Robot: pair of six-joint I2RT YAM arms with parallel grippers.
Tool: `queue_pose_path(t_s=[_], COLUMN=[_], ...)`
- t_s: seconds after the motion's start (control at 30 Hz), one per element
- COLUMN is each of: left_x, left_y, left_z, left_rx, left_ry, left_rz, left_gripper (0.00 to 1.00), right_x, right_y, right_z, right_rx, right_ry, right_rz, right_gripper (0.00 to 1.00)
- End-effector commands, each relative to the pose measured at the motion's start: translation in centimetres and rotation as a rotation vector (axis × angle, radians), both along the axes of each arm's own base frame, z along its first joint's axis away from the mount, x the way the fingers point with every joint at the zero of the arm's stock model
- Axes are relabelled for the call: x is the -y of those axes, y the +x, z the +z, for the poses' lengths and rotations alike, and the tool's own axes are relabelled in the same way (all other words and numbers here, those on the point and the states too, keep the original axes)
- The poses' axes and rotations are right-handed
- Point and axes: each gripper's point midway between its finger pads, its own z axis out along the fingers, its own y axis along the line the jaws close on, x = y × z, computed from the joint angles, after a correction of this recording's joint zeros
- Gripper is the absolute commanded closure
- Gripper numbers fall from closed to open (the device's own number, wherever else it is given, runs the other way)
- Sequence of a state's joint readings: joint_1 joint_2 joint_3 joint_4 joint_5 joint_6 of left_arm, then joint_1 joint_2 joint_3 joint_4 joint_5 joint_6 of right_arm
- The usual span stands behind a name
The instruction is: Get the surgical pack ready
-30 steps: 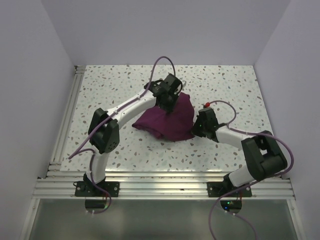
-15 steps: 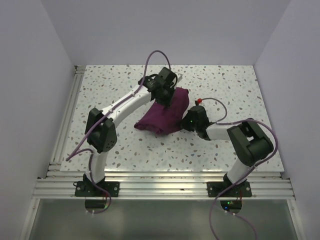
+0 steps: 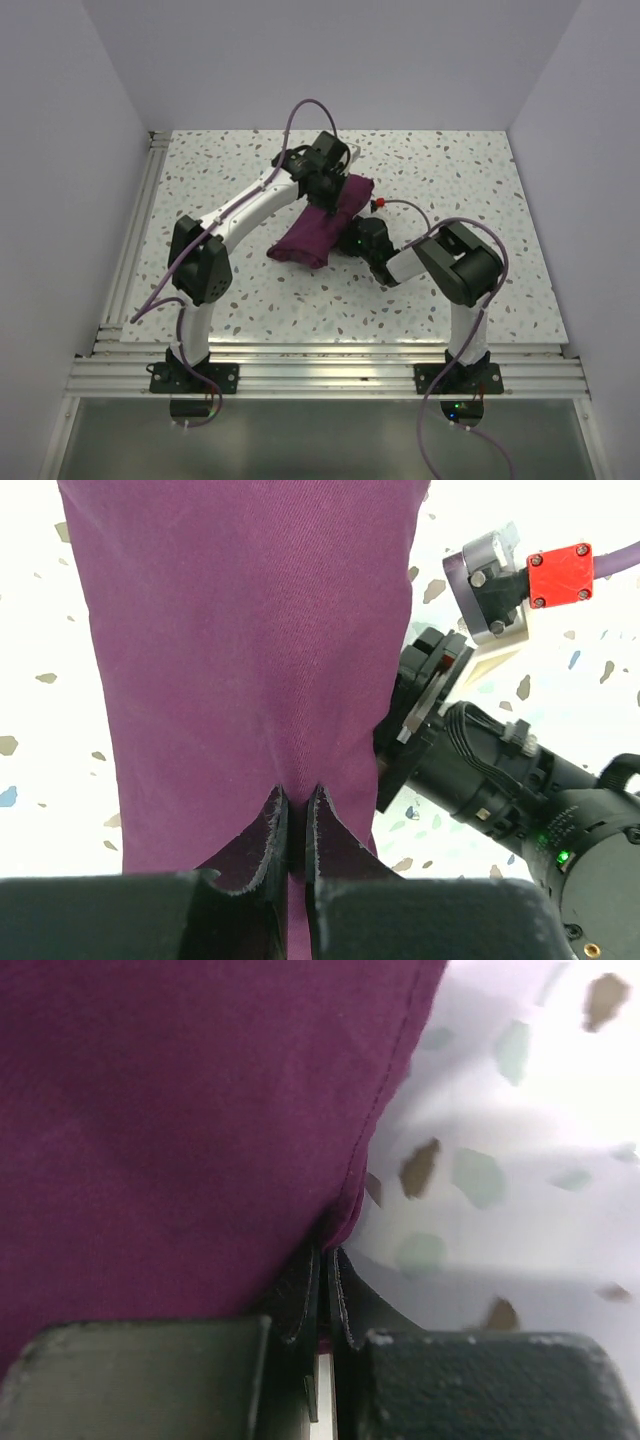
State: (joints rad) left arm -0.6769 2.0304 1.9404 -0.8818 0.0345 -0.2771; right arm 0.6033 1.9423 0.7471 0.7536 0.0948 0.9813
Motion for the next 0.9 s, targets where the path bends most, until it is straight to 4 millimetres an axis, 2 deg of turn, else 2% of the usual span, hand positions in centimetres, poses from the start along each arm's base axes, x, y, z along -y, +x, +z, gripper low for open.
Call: queue_pose_path(t_s=[0.0,0.03,0.07,0.17,0.27,0.4,0.47,0.53,0.57,0.7,0.73,0.77,0.87], left_x=[1.4,1.4,1.3,1.2,0.9,0.6,0.7,0.7,0.6,0.4,0.4,0.4,0.3], left_y=[0.7,0.8,0.8,1.0,1.1,1.1,1.1,1.1,1.1,1.2,1.2,1.2,1.2], left_z=[8.7,9.1,9.1,9.8,10.2,9.9,10.0,9.9,9.9,10.2,10.2,10.3,9.9], left_rx=[0.160,0.166,0.164,0.175,0.183,0.179,0.181,0.182,0.182,0.189,0.188,0.190,0.186], left_ry=[-0.186,-0.190,-0.188,-0.194,-0.195,-0.190,-0.195,-0.197,-0.197,-0.198,-0.196,-0.197,-0.193], left_rz=[-0.022,-0.021,-0.019,-0.021,-0.018,-0.014,-0.016,-0.016,-0.016,-0.013,-0.011,-0.013,-0.012], left_gripper=[1.00,1.00,1.00,1.00,1.00,1.00,1.00,1.00,1.00,1.00,1.00,1.00,1.00], right_x=[-1.4,-1.7,-2.1,-2.7,-2.8,-2.7,-2.7,-2.7,-2.6,-2.3,-2.4,-2.3,-2.6], right_y=[1.2,1.2,1.5,1.6,1.6,1.4,1.3,1.2,1.2,1.1,1.2,1.2,1.3], right_z=[0.9,0.3,1.1,1.1,1.1,1.1,1.1,1.2,1.1,1.5,2.0,1.8,2.3], right_rx=[0.075,0.074,0.096,0.110,0.104,0.098,0.095,0.089,0.089,0.092,0.100,0.093,0.094], right_ry=[0.131,0.144,0.181,0.200,0.193,0.177,0.174,0.169,0.160,0.148,0.153,0.140,0.138], right_rz=[-0.032,-0.027,-0.024,-0.011,-0.014,-0.014,-0.013,-0.013,-0.017,-0.024,-0.025,-0.023,-0.017], right_gripper=[1.00,1.00,1.00,1.00,0.88,0.86,0.80,0.69,0.69,0.82,0.92,0.97,1.00])
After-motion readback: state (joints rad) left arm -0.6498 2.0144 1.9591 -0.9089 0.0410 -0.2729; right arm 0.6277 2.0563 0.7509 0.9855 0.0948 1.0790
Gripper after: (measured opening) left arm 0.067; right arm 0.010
